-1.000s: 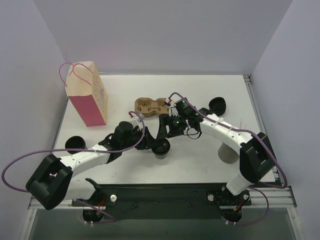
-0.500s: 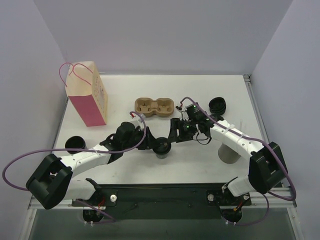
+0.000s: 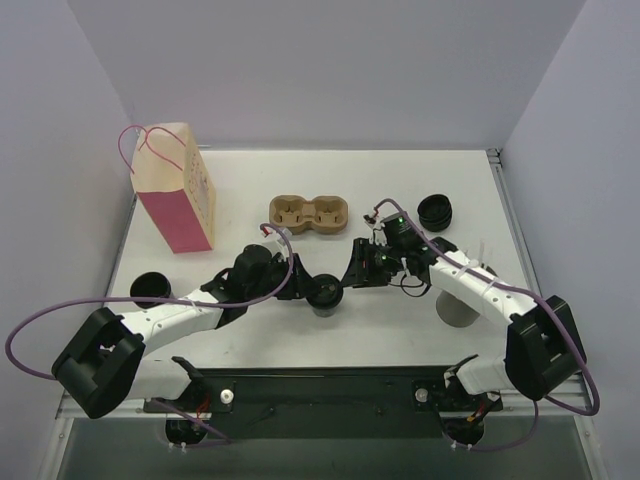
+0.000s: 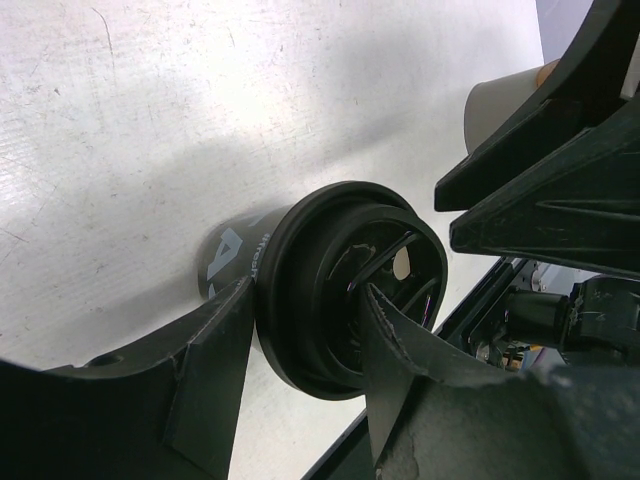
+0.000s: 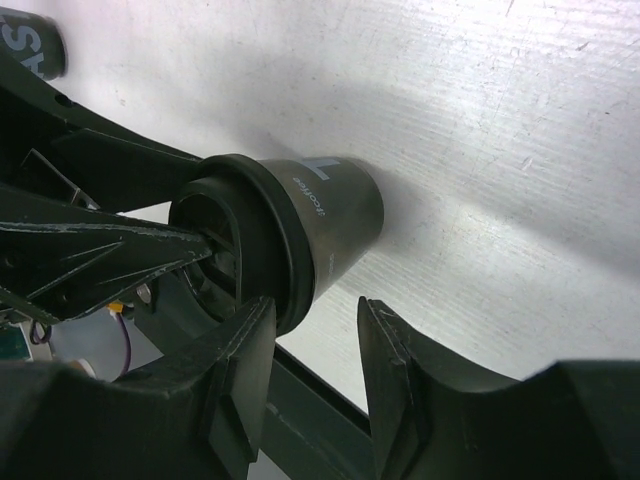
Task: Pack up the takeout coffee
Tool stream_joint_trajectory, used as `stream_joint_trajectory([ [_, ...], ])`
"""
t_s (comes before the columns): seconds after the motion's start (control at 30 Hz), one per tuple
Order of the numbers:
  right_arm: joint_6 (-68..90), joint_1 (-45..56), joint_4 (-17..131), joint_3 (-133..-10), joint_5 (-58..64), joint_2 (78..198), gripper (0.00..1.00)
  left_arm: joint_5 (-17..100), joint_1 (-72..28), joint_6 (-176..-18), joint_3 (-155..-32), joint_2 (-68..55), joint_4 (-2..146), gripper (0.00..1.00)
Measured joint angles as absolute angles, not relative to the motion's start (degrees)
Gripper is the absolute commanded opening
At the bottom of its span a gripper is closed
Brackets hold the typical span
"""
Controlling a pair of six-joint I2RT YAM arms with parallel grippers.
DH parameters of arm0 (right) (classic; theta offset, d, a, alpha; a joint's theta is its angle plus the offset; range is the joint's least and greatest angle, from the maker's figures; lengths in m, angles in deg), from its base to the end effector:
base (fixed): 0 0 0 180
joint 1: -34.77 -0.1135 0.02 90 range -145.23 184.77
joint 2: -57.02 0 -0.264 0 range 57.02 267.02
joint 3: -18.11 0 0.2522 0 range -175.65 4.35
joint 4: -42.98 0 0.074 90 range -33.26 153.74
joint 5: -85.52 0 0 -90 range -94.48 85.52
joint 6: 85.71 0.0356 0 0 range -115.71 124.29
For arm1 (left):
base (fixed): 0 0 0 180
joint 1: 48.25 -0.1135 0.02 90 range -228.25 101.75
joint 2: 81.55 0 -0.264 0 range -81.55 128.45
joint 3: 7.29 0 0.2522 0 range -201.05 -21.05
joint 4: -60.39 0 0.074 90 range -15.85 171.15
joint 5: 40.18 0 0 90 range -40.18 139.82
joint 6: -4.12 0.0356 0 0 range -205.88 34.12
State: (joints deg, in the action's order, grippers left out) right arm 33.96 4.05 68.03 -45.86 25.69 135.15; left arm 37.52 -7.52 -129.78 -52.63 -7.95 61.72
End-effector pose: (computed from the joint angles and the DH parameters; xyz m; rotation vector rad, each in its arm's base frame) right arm 0.2414 0.1643 0.2439 -0.3274 2.3847 1.1263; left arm 0.1937 -0.1768 0.1936 0.0796 2.2754 -1.0716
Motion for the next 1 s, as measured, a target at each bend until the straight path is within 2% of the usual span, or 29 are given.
stream_joint_trajectory([
  [0.27, 37.1, 4.4, 62.9, -42.9, 28.2, 136.2, 0.34, 38.5, -7.2, -130.2, -52.7, -7.9, 61.7, 0.49],
  [0.37, 38.3, 5.1, 60.1, -41.1, 29.3, 136.5, 0.26, 38.7, -7.1, -130.6, -52.7, -7.9, 61.5, 0.49],
  [0.5, 39.3, 5.7, 56.4, -39.3, 31.3, 136.4, 0.22, 38.9, -7.1, -131.3, -52.6, -7.6, 61.0, 0.48],
  [1.0, 40.1, 6.6, 42.8, -30.0, 32.9, 133.4, 0.21, 43.3, -4.8, -133.7, -50.5, -5.5, 53.8, 0.47],
])
